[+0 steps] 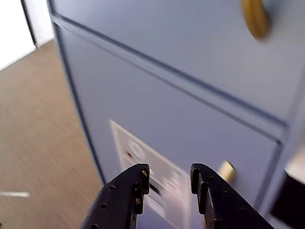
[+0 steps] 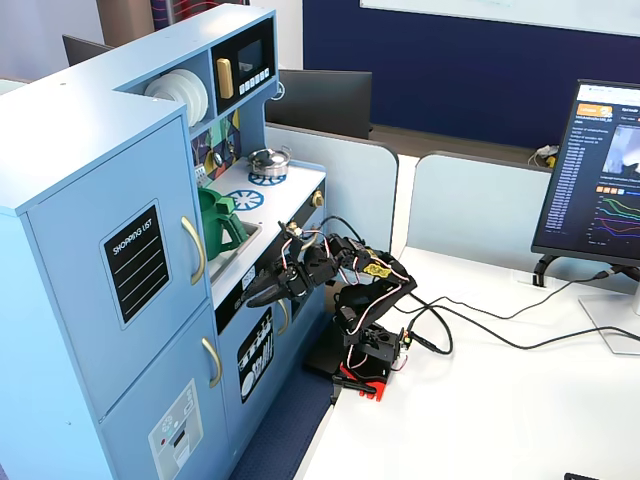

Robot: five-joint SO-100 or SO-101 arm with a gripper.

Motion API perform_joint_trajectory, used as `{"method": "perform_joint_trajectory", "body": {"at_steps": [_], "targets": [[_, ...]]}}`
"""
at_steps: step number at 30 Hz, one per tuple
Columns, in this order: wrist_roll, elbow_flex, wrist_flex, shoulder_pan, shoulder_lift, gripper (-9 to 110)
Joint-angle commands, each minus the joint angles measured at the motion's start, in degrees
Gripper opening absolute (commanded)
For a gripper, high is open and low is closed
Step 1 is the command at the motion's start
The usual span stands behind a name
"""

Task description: Close the left cabinet door

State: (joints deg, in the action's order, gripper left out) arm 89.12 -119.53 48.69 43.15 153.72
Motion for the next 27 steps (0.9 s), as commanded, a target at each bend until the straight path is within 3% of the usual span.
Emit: {"method": "perform_joint_trajectory", "body": {"at_steps": [1,18,27], "targets": [[-1.8,-6.1,3.3,-9.5,7.0,0],[2.8,-39.6,15.0,-41.5,19.4,0],[2.5,-51.1,23.6,-46.5,28.3,0]]}}
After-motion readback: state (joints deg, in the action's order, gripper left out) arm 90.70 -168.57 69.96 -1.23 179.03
